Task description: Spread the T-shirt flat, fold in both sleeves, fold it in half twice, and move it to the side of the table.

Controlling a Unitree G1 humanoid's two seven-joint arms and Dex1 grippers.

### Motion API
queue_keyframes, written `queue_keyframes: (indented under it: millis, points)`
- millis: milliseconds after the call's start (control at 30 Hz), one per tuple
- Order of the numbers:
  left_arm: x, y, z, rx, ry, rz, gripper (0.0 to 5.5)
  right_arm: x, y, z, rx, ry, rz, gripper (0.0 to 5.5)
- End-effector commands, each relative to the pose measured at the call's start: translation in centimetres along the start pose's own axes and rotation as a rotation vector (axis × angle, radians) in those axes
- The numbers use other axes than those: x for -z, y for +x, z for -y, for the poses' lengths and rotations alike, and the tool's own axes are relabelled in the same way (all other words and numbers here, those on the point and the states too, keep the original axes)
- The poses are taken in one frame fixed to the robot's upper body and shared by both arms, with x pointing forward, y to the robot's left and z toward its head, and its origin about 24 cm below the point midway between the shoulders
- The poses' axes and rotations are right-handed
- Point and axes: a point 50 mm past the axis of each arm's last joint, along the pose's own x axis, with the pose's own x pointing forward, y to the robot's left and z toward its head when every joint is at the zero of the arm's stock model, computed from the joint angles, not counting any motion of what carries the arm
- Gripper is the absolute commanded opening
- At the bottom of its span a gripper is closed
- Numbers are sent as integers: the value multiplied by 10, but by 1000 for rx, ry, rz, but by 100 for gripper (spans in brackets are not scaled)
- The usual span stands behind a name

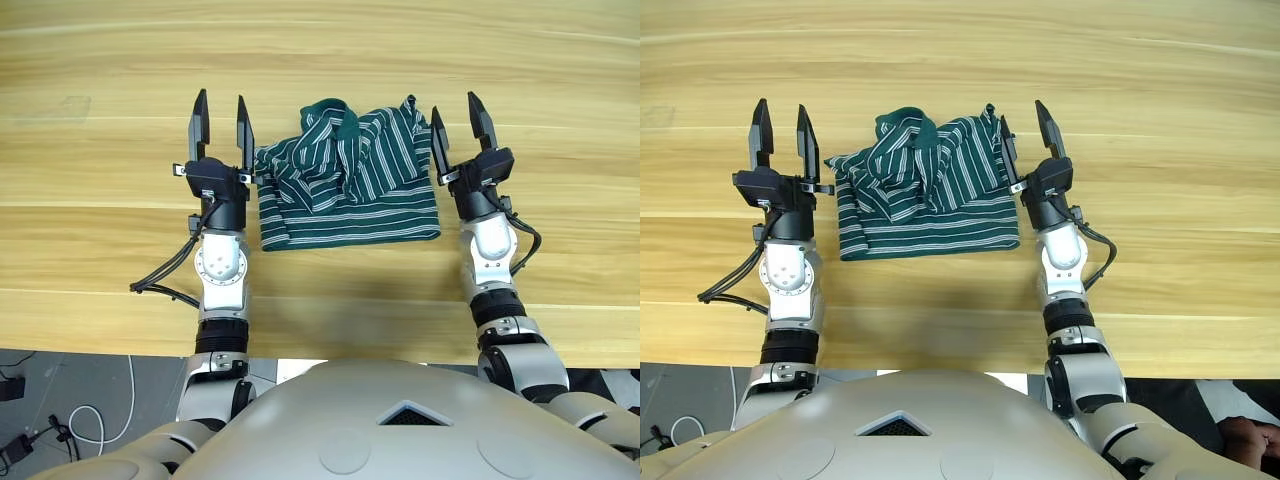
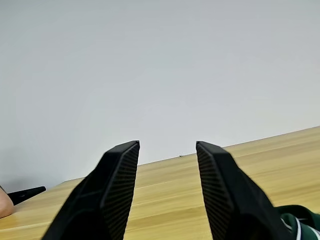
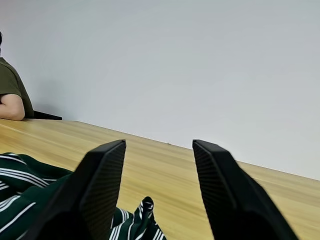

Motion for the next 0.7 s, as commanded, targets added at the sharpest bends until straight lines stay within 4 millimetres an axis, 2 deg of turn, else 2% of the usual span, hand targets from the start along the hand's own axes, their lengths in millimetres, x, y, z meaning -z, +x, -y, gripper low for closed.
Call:
queue_keyframes:
  millis: [33, 200, 367, 533, 700]
  points:
    - [-1, 4, -5, -33, -3, -11, 210, -4, 0, -9, -136, 15, -140, 247]
    - [0, 10, 1, -17, -8, -11, 210, -22, 10, -35, -366, 169, -361, 247]
    - [4, 13, 3, -6, -4, -24, 210, -16, 19, -50, -457, 256, -586, 247]
    - [10, 14, 10, 25, 4, -38, 210, -16, 32, -62, -490, 244, -638, 247]
    - [13, 13, 13, 42, 5, -46, 210, -8, 37, -65, -473, 213, -654, 247]
